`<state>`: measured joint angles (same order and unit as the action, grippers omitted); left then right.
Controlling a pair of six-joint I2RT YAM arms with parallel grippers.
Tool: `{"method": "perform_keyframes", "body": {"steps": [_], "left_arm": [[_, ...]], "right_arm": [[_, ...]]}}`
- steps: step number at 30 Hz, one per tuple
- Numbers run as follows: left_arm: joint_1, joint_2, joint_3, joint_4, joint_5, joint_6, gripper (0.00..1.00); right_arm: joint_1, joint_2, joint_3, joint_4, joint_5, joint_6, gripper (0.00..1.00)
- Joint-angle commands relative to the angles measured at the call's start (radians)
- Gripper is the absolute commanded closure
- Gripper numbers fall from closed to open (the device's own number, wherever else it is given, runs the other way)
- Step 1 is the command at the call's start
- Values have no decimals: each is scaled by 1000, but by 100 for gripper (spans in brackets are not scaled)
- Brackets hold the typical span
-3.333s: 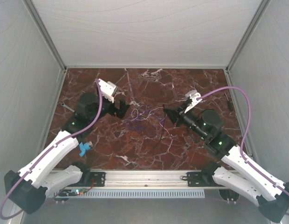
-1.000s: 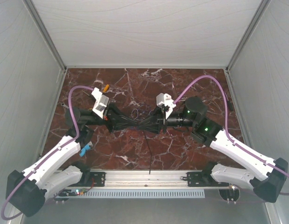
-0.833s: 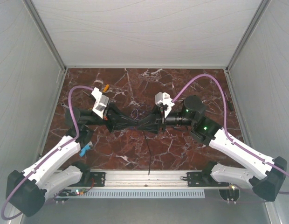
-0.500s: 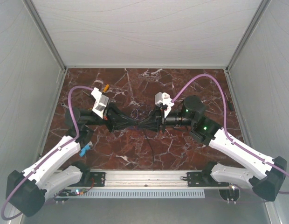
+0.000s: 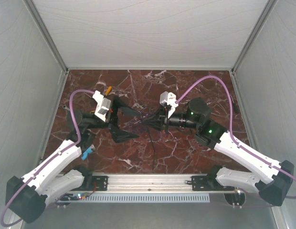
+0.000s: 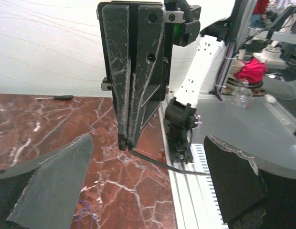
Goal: Zip-tie the wires
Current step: Pick up the ribbon at the center of the board.
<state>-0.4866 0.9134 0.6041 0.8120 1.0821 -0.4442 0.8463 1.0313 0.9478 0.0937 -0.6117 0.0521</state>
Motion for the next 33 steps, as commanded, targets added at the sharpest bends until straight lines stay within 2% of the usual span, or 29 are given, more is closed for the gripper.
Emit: {"method": "perform_keyframes", "body": {"steps": [1,4,7,10,14,23,33], "left_arm": [[-1,-61,6,-51,-63,147,0],[0,-98,6,-145,-166,263,0],[8,-143,-45,-119,-314,316,0],[10,-183,-75,-133,-434,411,0],[10,-213,-84,-164,-520,500,0],[10,-187,-61,-235,-490,561,4],[10,-166,-53,-275,-476,599,6]], "right_arm": [[-50,3,-9,96,97,-65,100],[-149,52,-8,195,101,-75,100],[-236,139,-3,332,99,-52,100],[-304,264,36,401,56,-45,100],[-393,447,108,509,9,-45,100],[-557,879,293,870,-64,113,100],[-566,1200,566,867,-113,82,100]]}}
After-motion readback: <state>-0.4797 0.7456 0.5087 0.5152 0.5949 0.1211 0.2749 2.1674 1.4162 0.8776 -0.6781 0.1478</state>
